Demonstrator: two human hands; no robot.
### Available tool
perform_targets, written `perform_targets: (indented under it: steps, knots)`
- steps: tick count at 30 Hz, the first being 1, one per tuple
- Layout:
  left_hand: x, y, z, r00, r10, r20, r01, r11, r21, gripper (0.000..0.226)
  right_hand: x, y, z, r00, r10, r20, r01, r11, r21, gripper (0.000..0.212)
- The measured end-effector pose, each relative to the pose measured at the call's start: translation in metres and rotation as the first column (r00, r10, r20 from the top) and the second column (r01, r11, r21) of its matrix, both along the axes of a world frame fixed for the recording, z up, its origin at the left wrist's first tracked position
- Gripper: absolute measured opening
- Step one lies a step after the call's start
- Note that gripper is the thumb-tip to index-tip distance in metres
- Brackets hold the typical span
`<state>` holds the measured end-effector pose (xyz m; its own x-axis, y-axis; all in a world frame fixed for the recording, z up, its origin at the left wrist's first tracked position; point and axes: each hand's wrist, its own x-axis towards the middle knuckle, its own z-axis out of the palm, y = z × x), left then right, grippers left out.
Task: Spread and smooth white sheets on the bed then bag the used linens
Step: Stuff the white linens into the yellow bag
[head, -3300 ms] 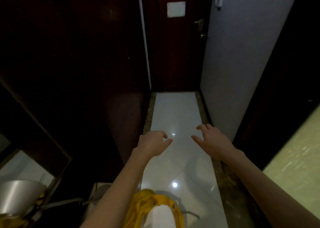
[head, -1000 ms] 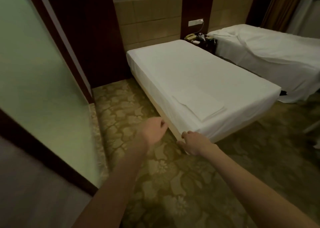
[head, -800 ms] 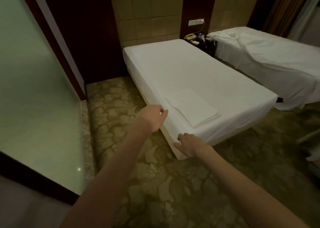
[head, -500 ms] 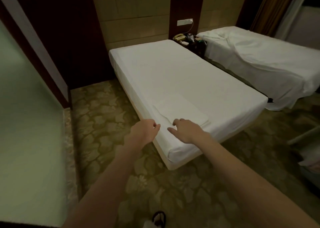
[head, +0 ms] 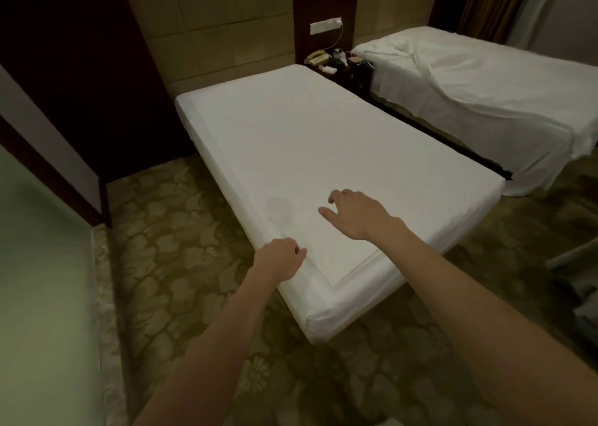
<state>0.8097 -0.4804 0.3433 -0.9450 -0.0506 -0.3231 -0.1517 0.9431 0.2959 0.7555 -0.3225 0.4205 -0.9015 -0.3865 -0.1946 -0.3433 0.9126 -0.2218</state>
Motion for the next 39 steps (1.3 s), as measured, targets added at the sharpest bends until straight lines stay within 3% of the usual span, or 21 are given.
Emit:
perform_targets:
  steps: [8,16,22,27,33,39]
  knots:
    - [-0.113,0.046,0.028,0.973,0.149,-0.176,-0.158,0.987,-0.035,0.043,-0.083,0.067,-0.090,0.974,0.057,0.217,-0.100,0.976,0.196,0.056]
    - [-0.164,0.072,0.011,0.928,0.316,-0.199,-0.319,0.947,0.016,0.041,-0.167,0.080,-0.112,0.942,0.219,0.254,-0.266,0.949,0.168,0.056]
    - [-0.196,0.077,-0.075,0.959,0.282,0.025,-0.278,0.956,-0.092,0.044,-0.240,0.055,-0.118,0.936,0.261,0.236,-0.290,0.952,0.100,0.056]
    - [-0.234,0.061,-0.128,0.931,0.308,0.197,-0.310,0.950,-0.022,0.044,-0.293,0.051,-0.133,0.930,0.189,0.314,-0.224,0.971,0.081,0.055]
    - [-0.269,0.032,-0.180,0.799,0.487,0.352,-0.561,0.815,0.144,0.048,-0.345,0.053,-0.195,0.882,0.115,0.456,-0.182,0.977,0.106,0.054]
    - [-0.280,0.019,-0.254,0.662,0.584,0.469,-0.691,0.718,0.082,0.048,-0.395,0.044,-0.287,0.828,0.101,0.552,-0.235,0.956,0.177,0.057]
